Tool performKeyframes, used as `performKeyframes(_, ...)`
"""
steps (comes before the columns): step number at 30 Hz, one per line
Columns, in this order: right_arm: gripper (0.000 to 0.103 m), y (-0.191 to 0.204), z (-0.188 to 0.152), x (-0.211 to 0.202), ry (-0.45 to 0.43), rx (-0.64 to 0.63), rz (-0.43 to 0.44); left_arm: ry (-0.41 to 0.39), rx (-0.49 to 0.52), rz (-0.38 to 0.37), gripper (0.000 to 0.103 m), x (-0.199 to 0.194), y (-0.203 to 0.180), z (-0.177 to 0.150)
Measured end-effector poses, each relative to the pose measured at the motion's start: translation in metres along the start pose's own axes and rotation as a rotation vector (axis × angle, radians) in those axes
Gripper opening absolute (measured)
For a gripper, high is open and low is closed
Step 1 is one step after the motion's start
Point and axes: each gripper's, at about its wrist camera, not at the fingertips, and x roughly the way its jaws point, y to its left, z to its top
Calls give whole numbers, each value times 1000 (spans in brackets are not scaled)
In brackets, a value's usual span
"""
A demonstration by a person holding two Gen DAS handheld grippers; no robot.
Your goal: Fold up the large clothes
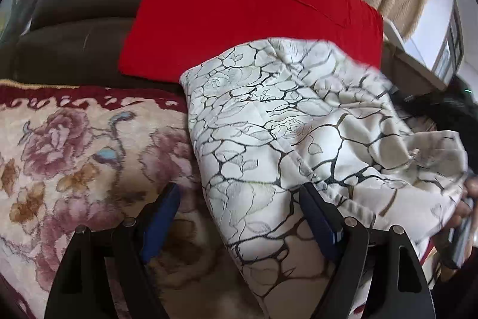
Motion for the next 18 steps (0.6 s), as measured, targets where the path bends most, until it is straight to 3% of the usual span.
performKeyframes(2,9,21,-2,-4,-23,-70,76,5,-26,-6,82,0,5,0)
performKeyframes(4,8,13,-4,1,-11,-58,129,18,-44,-6,82,3,8,0)
performKeyframes(6,8,-17,-6,8,14,17,47,29,-44,-10,82,7,6,0)
performKeyframes(9,8,-91,-7,18,95,256,-85,23,-16,-7,82,10,-3,0)
performKeyframes(10,5,-107,-9,18,118,320,-100,19,-6,-6,82,10,-6,0)
performKeyframes(12,6,-129,-9,11,119,413,-51,16,-1,-9,82,10,-9,1)
performKeyframes(15,16,-118,-2,-4,97,368,-106,22,-17,-19,82,11,-8,1)
performKeyframes(16,26,-110,0,-9,76,340,-119,23,-19,-23,82,12,-7,1)
performKeyframes(18,60,-87,8,-18,22,264,-123,24,-15,-28,82,12,-5,1)
